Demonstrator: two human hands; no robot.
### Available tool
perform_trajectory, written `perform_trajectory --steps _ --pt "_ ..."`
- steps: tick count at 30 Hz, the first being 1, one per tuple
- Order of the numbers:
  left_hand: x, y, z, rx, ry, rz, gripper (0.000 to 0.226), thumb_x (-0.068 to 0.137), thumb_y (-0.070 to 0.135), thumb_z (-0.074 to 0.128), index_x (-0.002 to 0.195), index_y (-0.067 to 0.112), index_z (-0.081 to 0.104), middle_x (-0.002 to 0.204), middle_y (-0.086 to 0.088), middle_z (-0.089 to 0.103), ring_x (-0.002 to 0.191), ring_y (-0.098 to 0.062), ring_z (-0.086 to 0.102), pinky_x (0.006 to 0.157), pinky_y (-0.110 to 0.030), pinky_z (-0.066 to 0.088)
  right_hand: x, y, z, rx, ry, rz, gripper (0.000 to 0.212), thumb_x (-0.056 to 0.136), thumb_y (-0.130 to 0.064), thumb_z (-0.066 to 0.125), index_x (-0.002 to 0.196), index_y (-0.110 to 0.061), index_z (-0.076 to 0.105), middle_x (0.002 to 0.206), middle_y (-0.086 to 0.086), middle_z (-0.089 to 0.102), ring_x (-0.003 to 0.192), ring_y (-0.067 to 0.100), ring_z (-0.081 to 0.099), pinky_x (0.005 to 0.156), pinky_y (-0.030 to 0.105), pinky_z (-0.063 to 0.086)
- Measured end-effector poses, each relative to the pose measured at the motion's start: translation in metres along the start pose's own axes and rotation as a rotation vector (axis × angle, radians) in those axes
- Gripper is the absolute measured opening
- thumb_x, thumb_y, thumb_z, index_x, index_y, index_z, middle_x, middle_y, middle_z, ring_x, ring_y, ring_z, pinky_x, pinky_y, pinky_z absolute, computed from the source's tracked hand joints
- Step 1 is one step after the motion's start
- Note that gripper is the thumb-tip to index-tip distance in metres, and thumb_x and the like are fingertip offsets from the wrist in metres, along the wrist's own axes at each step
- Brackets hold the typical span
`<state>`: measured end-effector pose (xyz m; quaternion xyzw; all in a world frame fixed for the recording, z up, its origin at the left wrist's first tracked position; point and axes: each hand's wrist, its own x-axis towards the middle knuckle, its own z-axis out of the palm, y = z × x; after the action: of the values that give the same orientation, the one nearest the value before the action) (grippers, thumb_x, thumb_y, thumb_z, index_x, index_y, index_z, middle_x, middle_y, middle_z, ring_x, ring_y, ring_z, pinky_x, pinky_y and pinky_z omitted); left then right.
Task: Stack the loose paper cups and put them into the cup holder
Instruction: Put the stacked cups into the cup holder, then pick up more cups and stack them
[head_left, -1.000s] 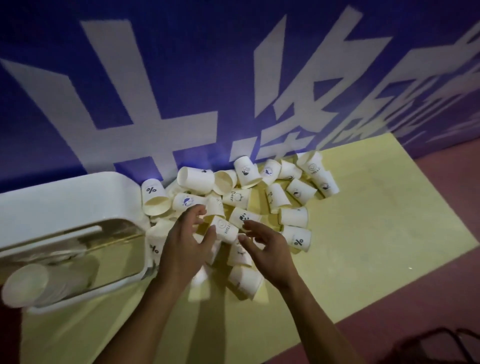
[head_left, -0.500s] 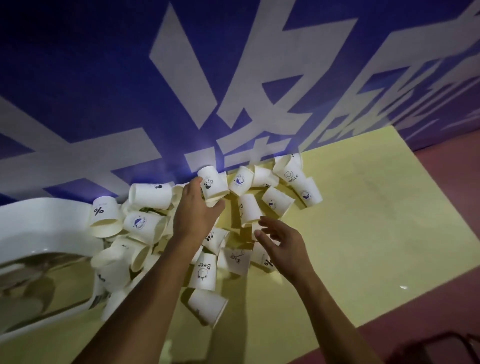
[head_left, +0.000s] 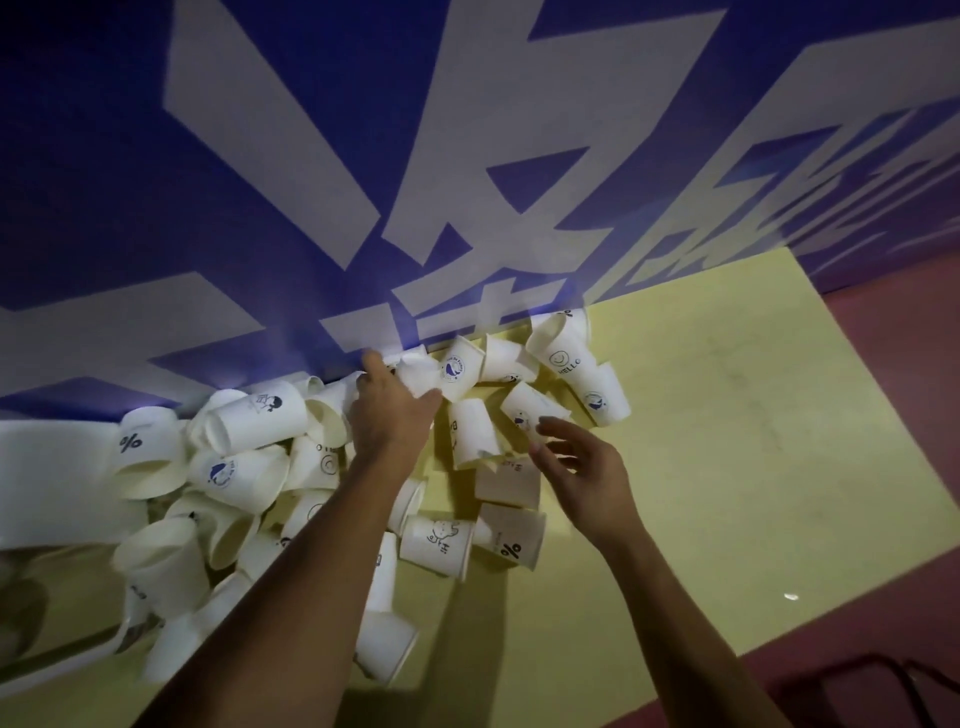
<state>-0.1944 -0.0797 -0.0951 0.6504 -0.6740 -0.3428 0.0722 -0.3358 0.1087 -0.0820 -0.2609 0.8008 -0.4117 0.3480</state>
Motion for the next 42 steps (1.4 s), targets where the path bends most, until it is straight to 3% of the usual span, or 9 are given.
perform_trajectory --steps 6,12,17,20,26,30,33,37,42 --pt "-0.006 -0.009 -0.012 -0.058 -0.066 0.041 0.071 0.084 0.046 0.076 0.139 0.029 0.035 0.12 -0.011 0.061 0.098 -0.03 0.063 0.073 -0.041 0.057 0.063 -0.007 -0.026 -0.174 0.203 -0.043 0.04 0.091 -0.031 0.076 0.126 -0.014 0.069 0.114 0.0 0.072 0.09 0.007 0.067 0.085 0.035 0.058" --pt "-0.016 -0.019 -0.032 -0.3 -0.129 -0.016 0.055 0.086 0.04 0.077 0.13 0.03 0.046 0.108 0.0 0.066 0.086 -0.016 0.068 0.059 -0.029 0.052 0.125 -0.018 -0.019 -0.511 0.099 -0.148 0.078 0.073 -0.049 0.087 0.138 -0.024 0.052 0.134 0.003 0.06 0.116 0.024 0.056 0.096 0.043 0.055" --pt "-0.022 -0.033 -0.043 -0.643 -0.155 -0.187 0.051 0.084 0.029 0.077 0.123 0.031 0.045 0.107 0.005 0.064 0.092 -0.018 0.068 0.074 -0.044 0.06 0.142 -0.013 -0.006 -0.695 0.083 -0.208 0.081 0.072 -0.05 0.087 0.139 -0.026 0.047 0.132 0.003 0.062 0.115 0.027 0.057 0.096 0.051 0.055" --pt "-0.024 -0.045 -0.052 -0.793 -0.233 -0.257 0.059 0.075 0.031 0.079 0.128 0.037 0.054 0.115 -0.003 0.065 0.103 -0.028 0.069 0.085 -0.054 0.062 0.138 -0.013 -0.006 -0.663 0.108 -0.26 0.073 0.074 -0.05 0.084 0.133 -0.025 0.049 0.127 0.001 0.065 0.11 0.025 0.058 0.093 0.051 0.056" --pt "-0.039 -0.078 -0.072 -0.977 -0.316 -0.268 0.04 0.081 0.018 0.08 0.117 0.011 0.064 0.115 -0.012 0.073 0.111 -0.037 0.07 0.094 -0.052 0.058 0.092 -0.033 -0.007 -0.434 0.164 -0.339 0.072 0.072 -0.048 0.087 0.129 -0.025 0.05 0.121 -0.004 0.061 0.104 0.018 0.058 0.085 0.046 0.058" --pt "-0.055 -0.104 -0.09 -0.957 -0.278 -0.195 0.059 0.057 0.04 0.089 0.108 0.021 0.065 0.109 -0.01 0.075 0.107 -0.042 0.069 0.094 -0.059 0.053 0.041 -0.059 0.007 -0.268 0.118 -0.371 0.068 0.075 -0.039 0.088 0.13 -0.027 0.049 0.12 -0.009 0.058 0.105 0.014 0.055 0.084 0.031 0.053" --pt "-0.069 -0.127 -0.112 -1.008 -0.29 -0.141 0.058 0.068 0.02 0.087 0.12 0.029 0.063 0.122 -0.005 0.073 0.115 -0.035 0.068 0.091 -0.053 0.055 -0.002 -0.081 0.033 -0.151 0.092 -0.342 0.068 0.075 -0.035 0.09 0.129 -0.031 0.049 0.117 -0.02 0.057 0.107 0.002 0.056 0.081 0.013 0.046" --pt "-0.091 -0.171 -0.149 -0.956 -0.351 -0.04 0.086 0.064 0.029 0.086 0.142 0.043 0.054 0.139 0.005 0.065 0.127 -0.024 0.063 0.102 -0.052 0.052 -0.057 -0.105 0.078 -0.077 -0.017 -0.296 0.08 0.076 -0.041 0.088 0.142 -0.039 0.044 0.131 -0.022 0.055 0.113 -0.002 0.056 0.085 0.018 0.05" --pt "-0.12 -0.233 -0.199 -0.995 -0.267 -0.023 0.081 0.056 0.029 0.086 0.131 0.042 0.06 0.13 -0.005 0.069 0.119 -0.029 0.066 0.093 -0.046 0.056 -0.115 -0.125 0.146 -0.052 -0.129 -0.381 0.069 0.078 -0.039 0.088 0.136 -0.038 0.05 0.129 -0.026 0.058 0.115 -0.002 0.057 0.086 0.015 0.051"
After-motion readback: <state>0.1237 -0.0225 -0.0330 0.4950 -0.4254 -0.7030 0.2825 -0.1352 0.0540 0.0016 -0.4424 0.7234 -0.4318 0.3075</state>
